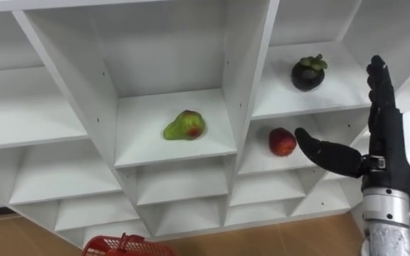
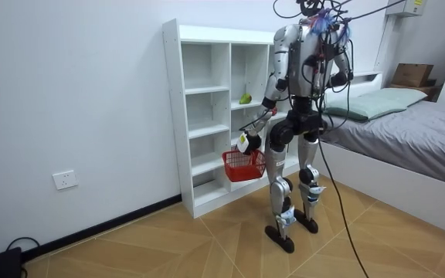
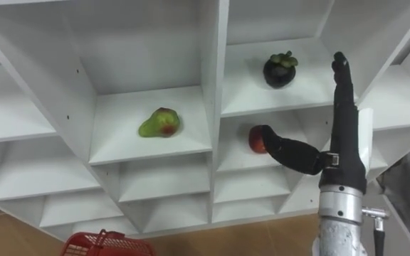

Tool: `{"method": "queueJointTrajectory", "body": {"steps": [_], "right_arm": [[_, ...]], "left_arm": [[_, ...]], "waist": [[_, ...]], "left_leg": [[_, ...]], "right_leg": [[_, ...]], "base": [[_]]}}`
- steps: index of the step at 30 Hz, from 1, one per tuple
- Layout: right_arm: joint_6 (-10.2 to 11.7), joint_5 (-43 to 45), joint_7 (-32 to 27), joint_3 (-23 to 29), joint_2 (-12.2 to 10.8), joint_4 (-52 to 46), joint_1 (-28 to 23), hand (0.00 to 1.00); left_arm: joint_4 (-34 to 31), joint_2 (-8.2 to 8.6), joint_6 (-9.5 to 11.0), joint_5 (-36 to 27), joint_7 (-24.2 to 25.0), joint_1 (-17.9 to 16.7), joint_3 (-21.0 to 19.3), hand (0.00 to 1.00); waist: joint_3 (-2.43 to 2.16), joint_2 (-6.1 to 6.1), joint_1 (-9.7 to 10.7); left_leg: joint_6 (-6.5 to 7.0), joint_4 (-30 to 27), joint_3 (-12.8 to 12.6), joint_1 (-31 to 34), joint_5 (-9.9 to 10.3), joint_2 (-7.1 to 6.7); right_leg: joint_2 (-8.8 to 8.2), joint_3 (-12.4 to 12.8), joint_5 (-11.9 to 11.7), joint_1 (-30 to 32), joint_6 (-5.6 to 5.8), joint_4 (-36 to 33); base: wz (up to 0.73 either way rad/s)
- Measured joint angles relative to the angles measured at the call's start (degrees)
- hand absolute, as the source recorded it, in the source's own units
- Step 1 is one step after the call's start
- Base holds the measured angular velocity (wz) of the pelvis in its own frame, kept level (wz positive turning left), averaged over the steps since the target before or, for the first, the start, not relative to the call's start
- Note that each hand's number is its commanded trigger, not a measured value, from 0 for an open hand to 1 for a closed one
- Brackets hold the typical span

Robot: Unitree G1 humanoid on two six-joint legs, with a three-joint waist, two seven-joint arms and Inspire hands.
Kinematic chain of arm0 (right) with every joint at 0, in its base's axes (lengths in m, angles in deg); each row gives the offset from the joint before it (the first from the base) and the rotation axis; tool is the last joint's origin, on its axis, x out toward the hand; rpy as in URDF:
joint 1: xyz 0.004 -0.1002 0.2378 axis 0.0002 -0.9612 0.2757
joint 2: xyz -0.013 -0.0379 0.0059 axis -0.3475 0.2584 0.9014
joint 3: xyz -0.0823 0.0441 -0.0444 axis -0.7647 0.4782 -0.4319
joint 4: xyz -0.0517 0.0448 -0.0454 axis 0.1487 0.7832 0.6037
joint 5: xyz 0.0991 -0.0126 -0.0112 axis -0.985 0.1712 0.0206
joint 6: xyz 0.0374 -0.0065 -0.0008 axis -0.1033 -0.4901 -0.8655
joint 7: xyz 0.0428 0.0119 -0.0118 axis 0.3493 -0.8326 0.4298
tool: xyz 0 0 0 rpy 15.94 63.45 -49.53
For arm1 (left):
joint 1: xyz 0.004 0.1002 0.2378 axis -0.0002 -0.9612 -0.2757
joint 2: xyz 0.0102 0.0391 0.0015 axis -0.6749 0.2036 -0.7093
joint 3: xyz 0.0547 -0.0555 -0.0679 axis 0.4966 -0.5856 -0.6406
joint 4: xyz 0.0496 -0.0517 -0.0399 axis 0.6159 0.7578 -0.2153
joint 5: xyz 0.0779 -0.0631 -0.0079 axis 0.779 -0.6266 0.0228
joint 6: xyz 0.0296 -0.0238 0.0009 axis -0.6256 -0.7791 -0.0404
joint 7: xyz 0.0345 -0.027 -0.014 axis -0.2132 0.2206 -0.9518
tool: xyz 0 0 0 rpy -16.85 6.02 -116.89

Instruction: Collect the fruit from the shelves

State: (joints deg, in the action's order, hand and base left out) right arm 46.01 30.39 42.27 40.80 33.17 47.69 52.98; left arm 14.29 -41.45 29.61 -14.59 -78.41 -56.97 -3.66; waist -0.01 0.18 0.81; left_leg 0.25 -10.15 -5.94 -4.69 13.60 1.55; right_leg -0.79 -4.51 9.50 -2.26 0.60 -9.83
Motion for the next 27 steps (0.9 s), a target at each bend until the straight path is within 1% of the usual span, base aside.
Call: {"method": "queueJointTrajectory", "body": {"steps": [4, 5, 7, 9, 10, 12, 13, 14, 17, 18, 21, 24, 27], "right_arm": [[0.0, 0.1, -0.2, 0.1, 0.3, -0.7, 0.2, 0.00], [0.0, 0.0, -0.2, 0.1, 0.7, -0.7, 0.8, 0.00], [0.0, -0.2, -0.2, 0.1, 1.5, -0.7, 2.4, 0.00], [0.0, 0.1, -0.2, 0.2, 2.6, -0.7, 4.2, 0.00], [0.0, 0.1, -0.2, 0.3, 2.6, -0.7, 4.6, 0.00], [0.0, -0.2, -0.2, 0.5, 2.7, -0.7, 5.4, 0.00], [0.0, -0.2, -0.2, 0.6, 2.7, -0.7, 5.4, 0.00], [0.0, -0.2, -0.2, 0.9, 2.8, -0.6, 5.5, 0.00], [0.0, -0.2, -0.2, 2.4, 3.5, -0.6, 5.5, 0.00], [0.0, -0.3, -0.2, 2.9, 4.0, -0.6, 5.5, 0.00], [0.0, -0.7, 0.2, 4.5, 4.2, -0.1, 6.4, 0.00], [0.0, -1.9, 0.3, 5.2, 4.8, 3.3, 8.8, 0.00], [-0.1, -3.1, 0.4, 5.7, 4.8, 5.0, 9.8, 0.00]], "left_arm": [[0.0, -0.13, 0.0, 0.0, 0.2, 0.0, -0.1, 1.00], [0.0, -0.40, 0.0, 0.0, 0.4, 0.0, 0.0, 1.00], [0.0, -0.70, -0.1, 0.0, 0.5, 0.0, 0.0, 1.00], [0.0, -1.00, -0.2, 0.1, 1.5, -0.1, 0.0, 1.00], [0.0, -1.08, -0.3, 0.1, 1.7, -0.1, 0.0, 1.00], [0.0, -1.42, -0.5, 0.1, 1.8, -0.1, 0.0, 1.00], [0.0, -1.52, -0.6, 0.0, 1.9, -0.1, 0.0, 1.00], [0.0, -1.59, -0.6, 0.1, 1.9, -0.2, -0.1, 1.00], [-0.3, -1.69, -0.6, 0.1, 2.5, -0.1, -0.1, 1.00], [-0.4, -1.75, -0.6, 0.6, 2.6, -0.2, -0.1, 1.00], [-1.3, -1.99, -0.6, 0.7, 2.7, -0.3, -0.3, 1.00], [-1.7, -2.41, -0.6, 0.8, 2.7, -0.3, -0.3, 1.00], [-2.2, -2.49, -0.7, 2.2, 2.7, -0.5, -0.7, 1.00]], "waist": [[0.09, 0.23, -0.1], [0.18, 0.48, -0.1], [0.20, 0.99, 0.1], [0.02, 1.79, 0.2], [0.00, 2.00, 0.2], [-0.03, 2.87, 0.2], [-0.01, 3.02, 0.1], [0.07, 3.08, 0.1], [0.08, 3.10, 0.1], [0.18, 2.96, 0.0], [0.40, 2.61, -0.1], [0.39, 2.62, 0.2], [0.33, 2.69, -0.2]], "left_leg": [[-0.02, 0.0, -0.1, 0.1, -0.1, 0.03], [-0.04, 0.0, 0.0, 0.3, -0.2, 0.04], [-0.04, 0.1, 0.0, 0.4, -0.3, 0.04], [-0.07, 0.1, 0.2, 0.4, -0.4, 0.03], [-0.08, 0.1, 0.2, 0.4, -0.4, 0.03], [-0.08, 0.1, 0.6, 0.4, -0.4, 0.02], [-0.09, 0.0, 0.7, 0.4, -0.4, 0.02], [-0.09, 0.0, 0.9, 0.4, -0.4, 0.02], [-0.08, 0.0, 1.3, 0.3, -0.4, -0.07], [-0.08, 0.0, 1.4, 0.1, -0.4, -0.07], [-0.08, 0.0, 1.4, 0.1, -0.4, -0.04], [-0.09, -0.1, 1.4, 0.2, -0.4, -0.03], [-0.10, -0.1, 1.5, 0.2, -0.4, -0.04]], "right_leg": [[0.01, 0.0, 0.0, 0.1, -0.03, -0.1], [0.01, -0.1, 0.0, 0.1, -0.04, -0.1], [0.00, -0.2, 0.0, 0.1, -0.07, -0.1], [0.00, -0.3, 0.0, 0.1, -0.08, -0.1], [0.00, -0.4, 0.0, 0.1, -0.08, -0.1], [0.00, -0.7, -0.1, 0.0, -0.09, 0.0], [0.00, -0.7, -0.1, 0.0, -0.10, 0.0], [-0.01, -0.8, -0.1, 0.0, -0.13, 0.0], [-0.11, -1.2, -0.1, -0.4, -0.12, 0.1], [-0.11, -1.3, -0.1, -0.6, -0.12, 0.2], [-0.08, -1.3, -0.1, -0.6, -0.12, 0.2], [-0.13, -1.7, -0.1, -0.6, -0.12, 0.2], [-0.15, -1.8, -0.1, -0.9, -0.12, 0.2]], "base": [[0.00], [0.00], [0.00], [0.03], [0.05], [0.07], [0.07], [0.07], [0.07], [0.04], [0.00], [0.00], [0.00]]}}
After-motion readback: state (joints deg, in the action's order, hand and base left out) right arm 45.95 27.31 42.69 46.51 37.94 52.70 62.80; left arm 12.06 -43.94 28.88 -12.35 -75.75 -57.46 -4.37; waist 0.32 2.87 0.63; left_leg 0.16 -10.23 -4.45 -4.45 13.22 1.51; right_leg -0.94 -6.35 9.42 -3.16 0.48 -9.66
